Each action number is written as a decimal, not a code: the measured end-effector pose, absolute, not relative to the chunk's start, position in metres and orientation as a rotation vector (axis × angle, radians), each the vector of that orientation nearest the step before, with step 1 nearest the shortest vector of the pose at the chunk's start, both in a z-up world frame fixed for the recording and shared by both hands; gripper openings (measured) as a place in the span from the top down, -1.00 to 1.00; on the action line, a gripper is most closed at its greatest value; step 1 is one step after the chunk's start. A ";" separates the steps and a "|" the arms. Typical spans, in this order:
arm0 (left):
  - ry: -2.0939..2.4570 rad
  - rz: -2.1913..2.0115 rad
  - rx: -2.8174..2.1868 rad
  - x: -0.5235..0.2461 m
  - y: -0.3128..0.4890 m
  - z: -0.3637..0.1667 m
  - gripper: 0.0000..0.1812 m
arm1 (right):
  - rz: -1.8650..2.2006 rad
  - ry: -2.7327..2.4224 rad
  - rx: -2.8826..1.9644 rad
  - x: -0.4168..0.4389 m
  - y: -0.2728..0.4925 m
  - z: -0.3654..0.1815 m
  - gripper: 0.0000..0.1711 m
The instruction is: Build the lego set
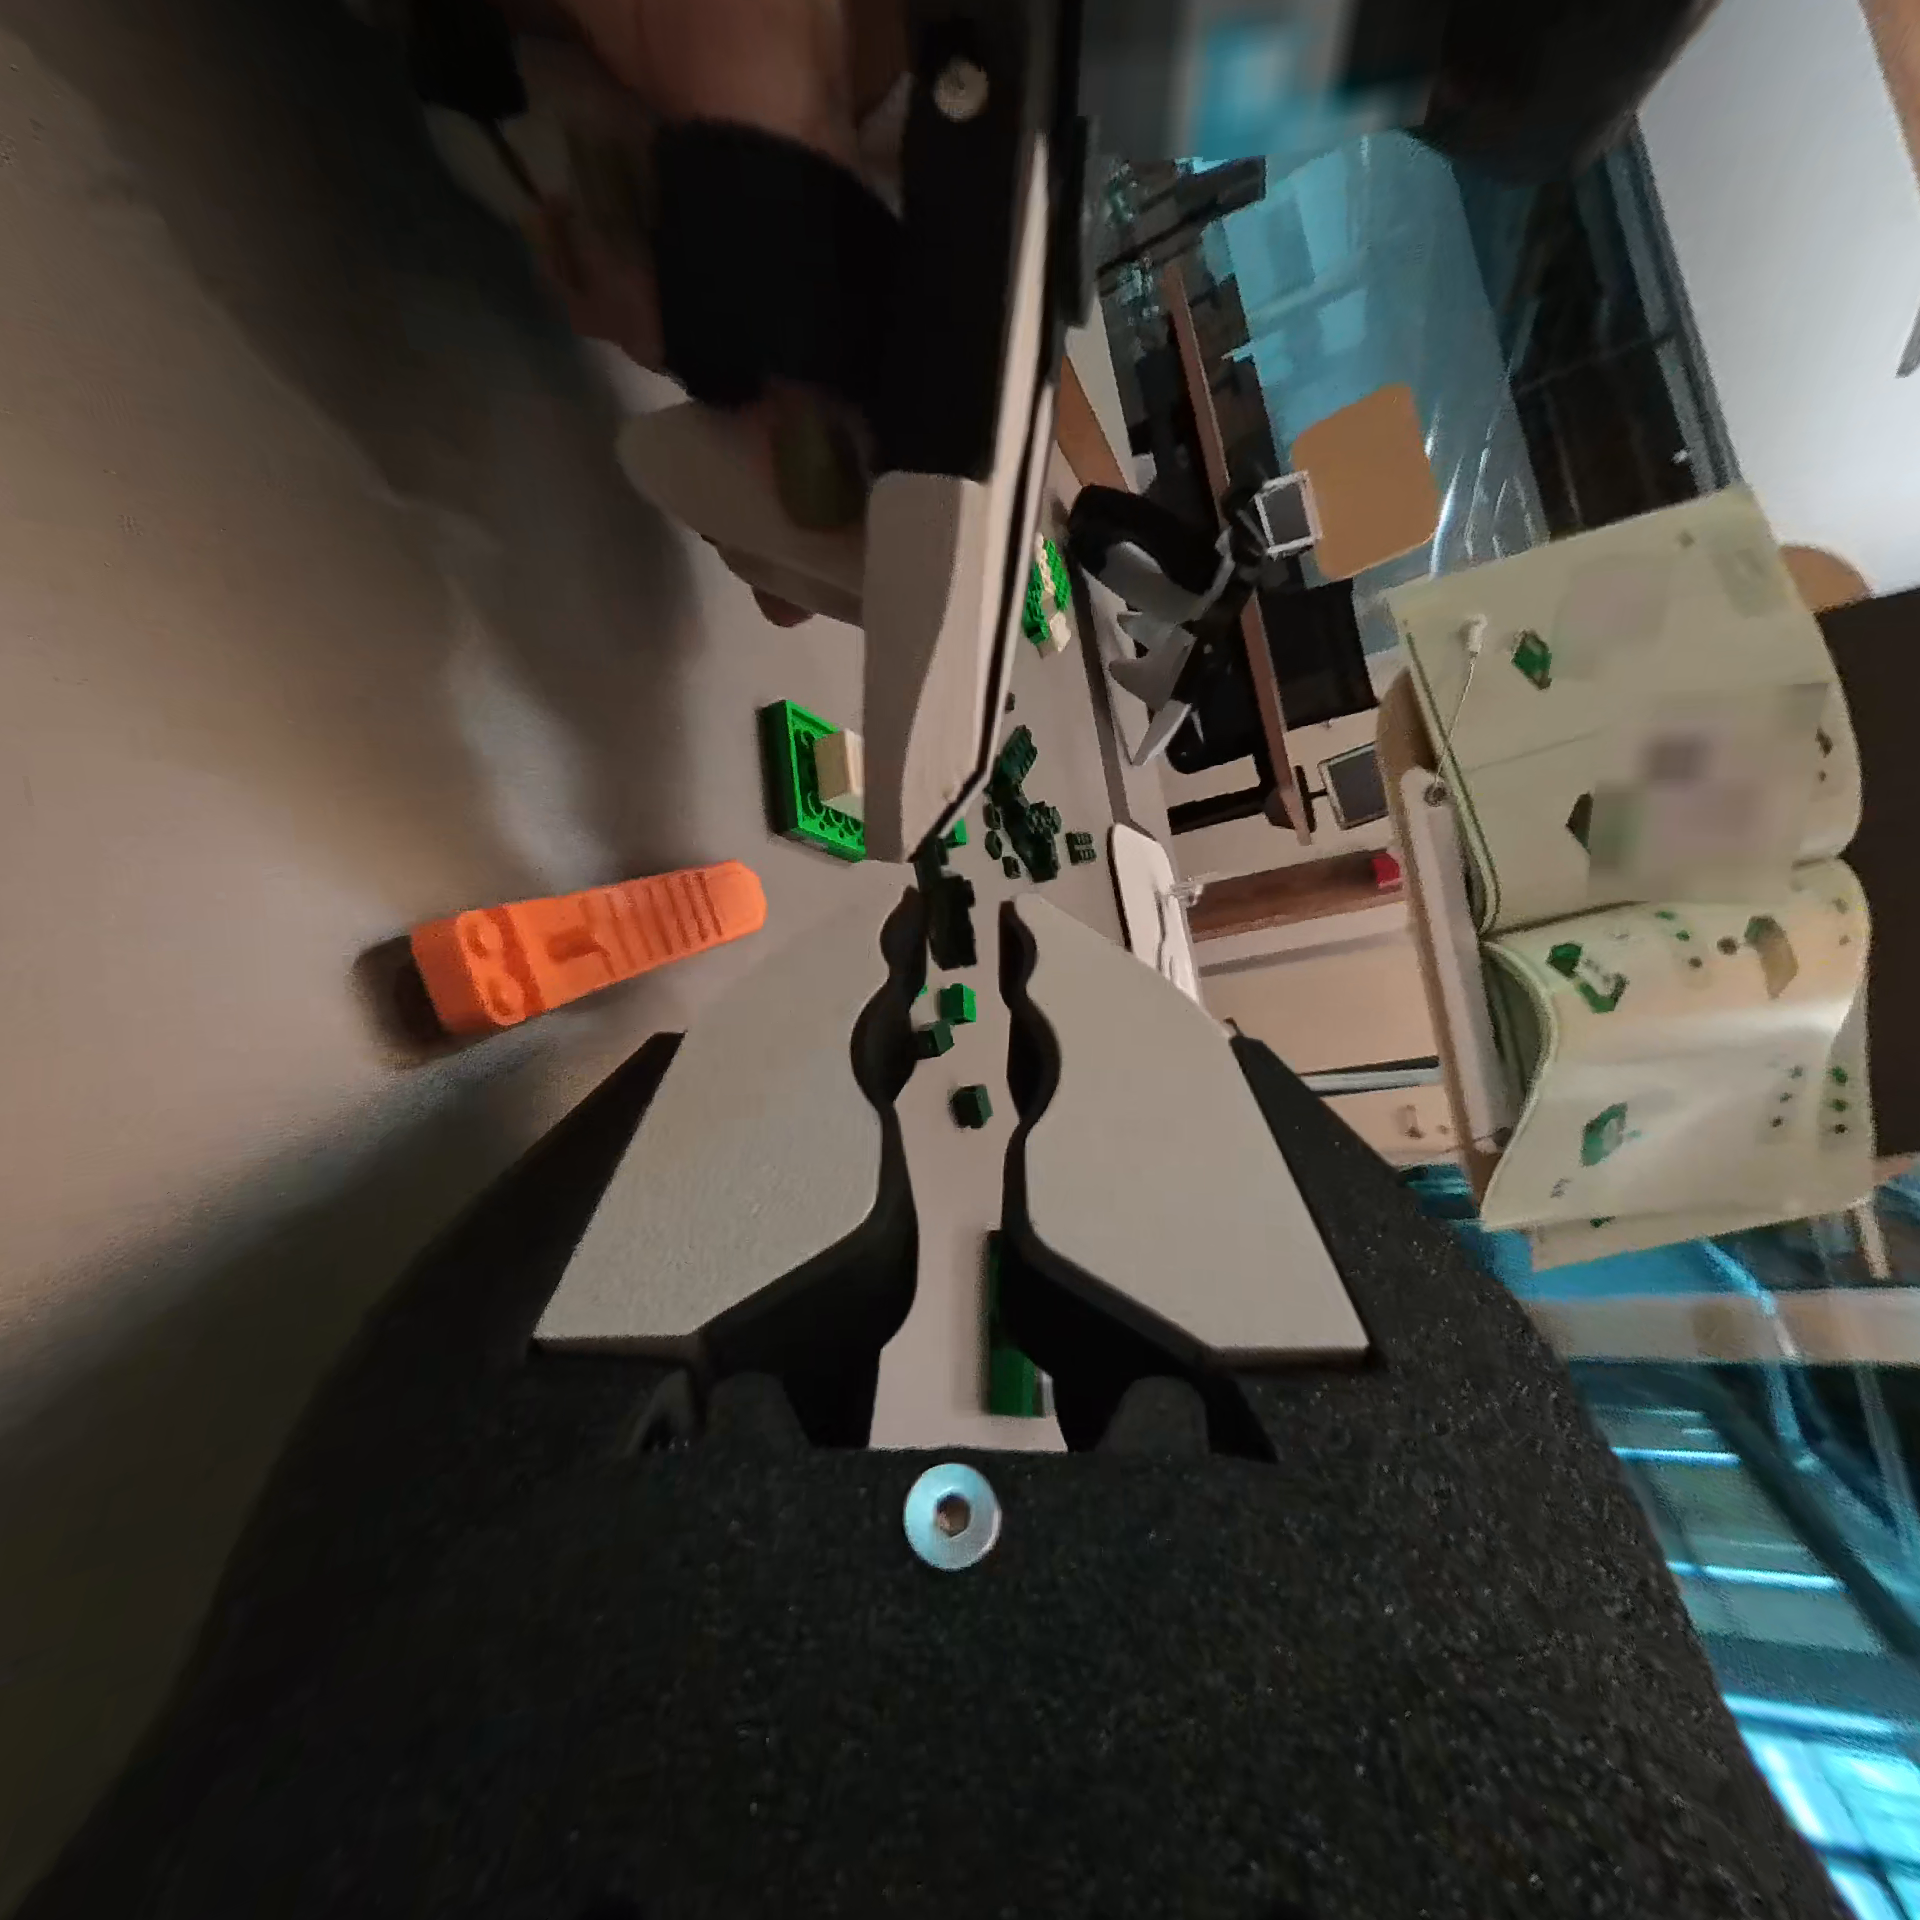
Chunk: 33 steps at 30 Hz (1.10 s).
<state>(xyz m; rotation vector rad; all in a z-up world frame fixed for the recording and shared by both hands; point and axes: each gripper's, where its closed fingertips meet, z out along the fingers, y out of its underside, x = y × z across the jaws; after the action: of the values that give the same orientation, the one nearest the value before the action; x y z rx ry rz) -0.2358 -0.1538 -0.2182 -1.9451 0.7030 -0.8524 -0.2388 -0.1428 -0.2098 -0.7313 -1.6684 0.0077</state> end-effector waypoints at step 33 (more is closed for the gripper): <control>1.257 -0.494 -1.684 -0.236 -0.173 -0.232 0.82 | 0.752 -1.454 -1.336 -0.228 -0.092 -0.201 0.67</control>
<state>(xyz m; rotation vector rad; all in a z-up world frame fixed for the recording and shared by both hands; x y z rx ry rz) -0.2363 -0.1729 -0.2320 -1.6842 1.2575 -0.4936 -0.2283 -0.0921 -0.2010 -1.3364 -1.4541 0.7517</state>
